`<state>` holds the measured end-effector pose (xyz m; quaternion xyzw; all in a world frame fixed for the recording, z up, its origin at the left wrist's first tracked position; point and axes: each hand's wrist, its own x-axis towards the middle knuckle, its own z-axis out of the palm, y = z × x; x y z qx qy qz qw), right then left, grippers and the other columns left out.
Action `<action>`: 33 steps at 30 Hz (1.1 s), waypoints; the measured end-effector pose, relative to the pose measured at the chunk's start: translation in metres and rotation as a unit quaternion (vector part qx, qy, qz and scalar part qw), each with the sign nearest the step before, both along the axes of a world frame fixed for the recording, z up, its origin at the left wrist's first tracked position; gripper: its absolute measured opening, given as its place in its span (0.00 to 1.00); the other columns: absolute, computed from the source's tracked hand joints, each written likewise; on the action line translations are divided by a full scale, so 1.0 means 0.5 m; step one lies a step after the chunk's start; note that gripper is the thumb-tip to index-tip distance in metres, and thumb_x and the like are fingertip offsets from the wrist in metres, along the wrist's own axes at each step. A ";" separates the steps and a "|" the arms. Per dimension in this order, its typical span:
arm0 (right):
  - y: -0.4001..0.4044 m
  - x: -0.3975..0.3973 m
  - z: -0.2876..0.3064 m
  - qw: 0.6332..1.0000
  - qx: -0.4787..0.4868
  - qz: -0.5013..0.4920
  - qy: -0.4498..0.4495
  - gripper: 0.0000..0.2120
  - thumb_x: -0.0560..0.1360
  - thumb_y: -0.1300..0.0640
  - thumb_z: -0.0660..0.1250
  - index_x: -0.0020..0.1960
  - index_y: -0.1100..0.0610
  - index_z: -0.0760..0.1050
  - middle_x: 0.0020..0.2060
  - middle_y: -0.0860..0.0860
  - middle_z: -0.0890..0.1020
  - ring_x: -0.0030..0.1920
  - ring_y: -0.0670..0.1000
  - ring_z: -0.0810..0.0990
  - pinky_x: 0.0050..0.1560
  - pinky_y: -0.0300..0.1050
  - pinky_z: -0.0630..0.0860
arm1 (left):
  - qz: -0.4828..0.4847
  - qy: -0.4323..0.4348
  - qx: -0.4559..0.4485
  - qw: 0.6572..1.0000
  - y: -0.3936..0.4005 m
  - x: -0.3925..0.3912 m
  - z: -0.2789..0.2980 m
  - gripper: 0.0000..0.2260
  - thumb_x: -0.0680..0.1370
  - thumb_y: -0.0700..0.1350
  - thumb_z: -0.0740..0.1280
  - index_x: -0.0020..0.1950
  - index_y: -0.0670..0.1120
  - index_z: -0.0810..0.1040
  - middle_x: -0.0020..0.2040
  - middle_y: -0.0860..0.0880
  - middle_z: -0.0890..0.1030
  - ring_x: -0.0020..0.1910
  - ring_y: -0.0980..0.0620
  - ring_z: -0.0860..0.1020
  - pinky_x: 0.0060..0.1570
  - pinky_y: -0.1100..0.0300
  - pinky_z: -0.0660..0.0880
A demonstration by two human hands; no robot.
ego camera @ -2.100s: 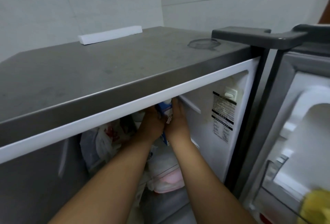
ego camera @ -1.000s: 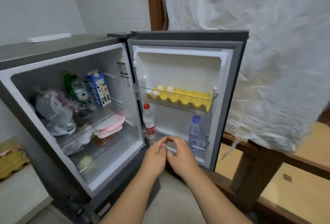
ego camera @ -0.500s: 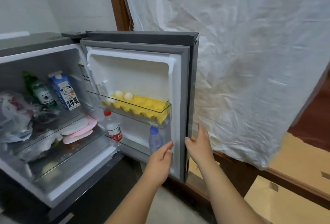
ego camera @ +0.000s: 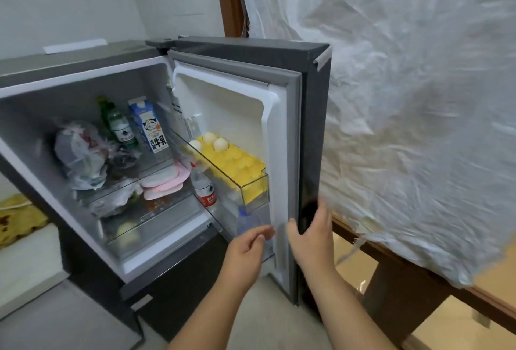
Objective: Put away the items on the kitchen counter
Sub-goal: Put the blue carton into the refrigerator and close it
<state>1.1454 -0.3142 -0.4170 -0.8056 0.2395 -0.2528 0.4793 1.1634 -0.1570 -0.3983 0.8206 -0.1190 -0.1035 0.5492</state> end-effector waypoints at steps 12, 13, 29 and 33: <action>0.393 -0.065 -0.038 0.981 -0.094 0.169 -0.017 0.31 0.74 0.46 0.73 0.72 0.44 0.61 0.64 0.41 0.70 0.66 0.41 0.71 0.67 0.40 0.72 | 0.149 -0.021 -0.013 0.989 0.354 -0.037 0.003 0.11 0.82 0.42 0.63 0.57 0.57 0.80 0.52 0.60 0.83 0.54 0.64 0.79 0.56 0.62 0.76; 0.440 -0.061 -0.037 0.979 -0.097 0.180 -0.020 0.30 0.75 0.48 0.71 0.72 0.43 0.61 0.65 0.41 0.70 0.66 0.41 0.71 0.68 0.42 0.72 | 0.158 -0.021 -0.021 0.987 0.396 -0.036 0.008 0.12 0.81 0.41 0.63 0.55 0.58 0.80 0.51 0.60 0.83 0.53 0.64 0.79 0.53 0.66 0.76; 0.851 0.157 -0.021 0.914 -0.083 0.391 0.072 0.40 0.77 0.52 0.67 0.81 0.43 0.47 0.81 0.39 0.50 0.79 0.45 0.56 0.78 0.45 0.57 | 0.292 -0.008 0.086 0.952 0.736 0.201 0.011 0.23 0.83 0.50 0.59 0.78 0.49 0.65 0.71 0.49 0.75 0.68 0.48 0.75 0.68 0.48 0.73; 0.888 0.237 -0.034 0.901 -0.081 0.423 0.051 0.39 0.76 0.52 0.65 0.82 0.46 0.50 0.81 0.42 0.53 0.79 0.45 0.57 0.77 0.39 0.57 | 0.338 -0.030 0.094 0.936 0.770 0.265 -0.003 0.21 0.82 0.46 0.58 0.75 0.51 0.69 0.71 0.48 0.76 0.68 0.48 0.75 0.68 0.49 0.73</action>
